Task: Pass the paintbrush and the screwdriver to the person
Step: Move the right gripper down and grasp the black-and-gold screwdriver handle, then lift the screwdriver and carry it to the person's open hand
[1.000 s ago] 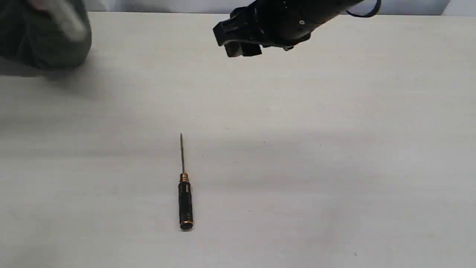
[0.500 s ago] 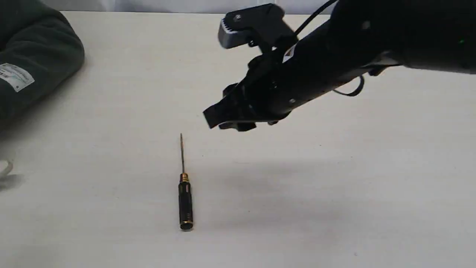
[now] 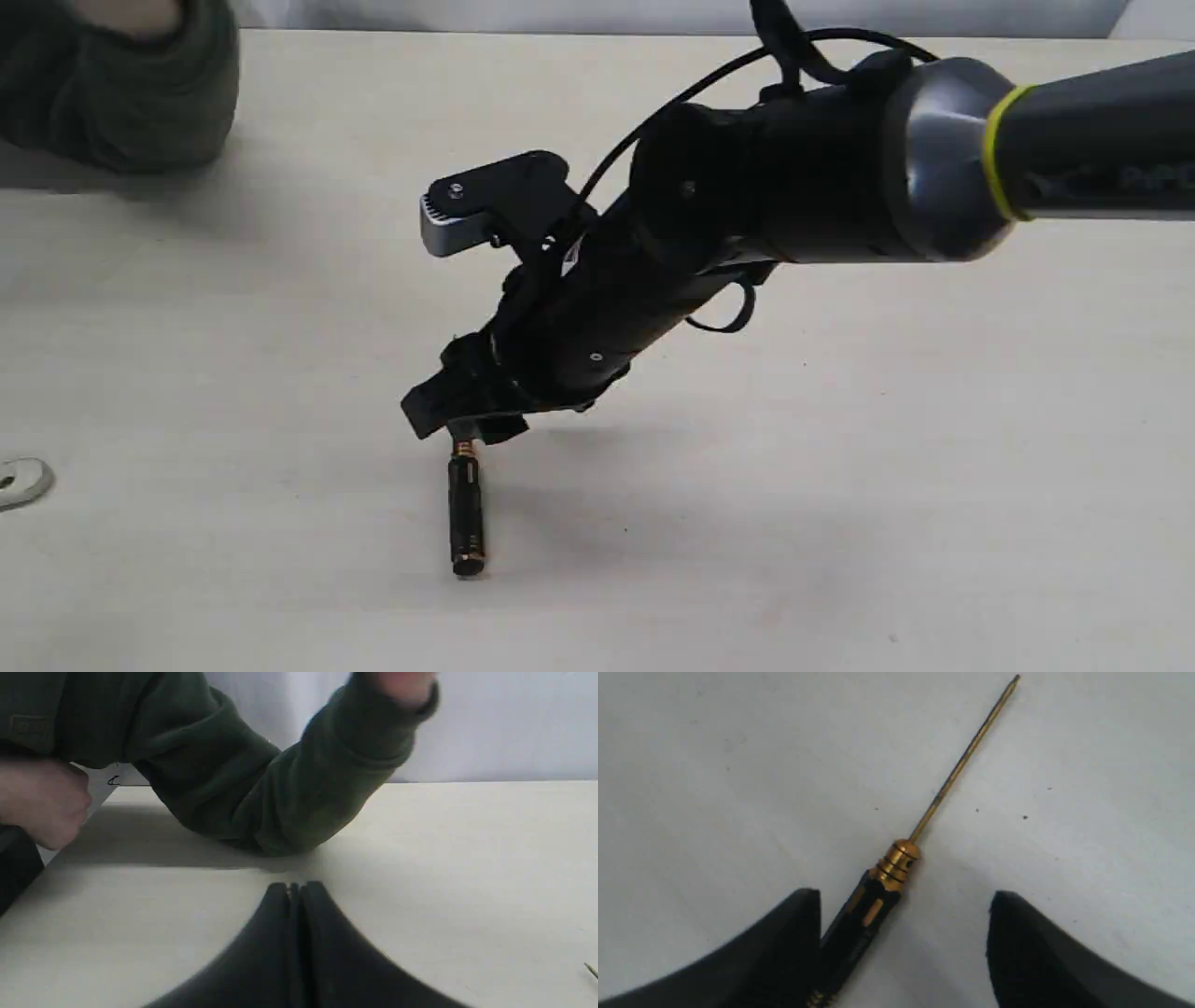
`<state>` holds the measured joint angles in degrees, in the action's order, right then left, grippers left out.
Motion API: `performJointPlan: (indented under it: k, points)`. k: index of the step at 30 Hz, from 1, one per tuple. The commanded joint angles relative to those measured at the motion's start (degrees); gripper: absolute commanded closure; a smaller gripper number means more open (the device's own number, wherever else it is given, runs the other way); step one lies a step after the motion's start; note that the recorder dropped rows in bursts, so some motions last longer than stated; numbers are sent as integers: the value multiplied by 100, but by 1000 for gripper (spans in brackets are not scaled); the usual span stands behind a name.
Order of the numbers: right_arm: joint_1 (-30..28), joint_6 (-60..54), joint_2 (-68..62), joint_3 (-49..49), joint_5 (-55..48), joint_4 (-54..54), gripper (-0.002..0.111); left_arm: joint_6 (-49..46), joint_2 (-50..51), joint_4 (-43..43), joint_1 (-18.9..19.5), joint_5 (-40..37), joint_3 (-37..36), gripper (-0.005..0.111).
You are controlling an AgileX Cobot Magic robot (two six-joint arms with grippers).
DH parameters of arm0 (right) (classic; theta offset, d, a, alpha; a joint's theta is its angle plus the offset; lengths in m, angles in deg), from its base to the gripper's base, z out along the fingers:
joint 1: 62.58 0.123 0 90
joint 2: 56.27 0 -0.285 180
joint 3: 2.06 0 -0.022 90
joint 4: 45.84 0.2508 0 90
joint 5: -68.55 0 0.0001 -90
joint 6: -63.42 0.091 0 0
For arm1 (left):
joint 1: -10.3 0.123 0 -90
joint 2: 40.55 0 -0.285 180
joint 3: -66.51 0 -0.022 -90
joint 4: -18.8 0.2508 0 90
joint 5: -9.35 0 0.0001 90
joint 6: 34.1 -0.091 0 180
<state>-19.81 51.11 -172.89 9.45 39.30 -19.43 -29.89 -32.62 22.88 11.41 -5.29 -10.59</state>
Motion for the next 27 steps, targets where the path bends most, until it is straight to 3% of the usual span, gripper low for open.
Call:
performJointPlan:
  k: [1, 27]
  points:
    - [5, 116, -186, -132, -162, 8, 52, 12, -14, -11, -47, 47, -12, 107]
    - [271, 289, -734, -156, -61, -12, 52, 12, -14, -25, -47, 20, -12, 107]
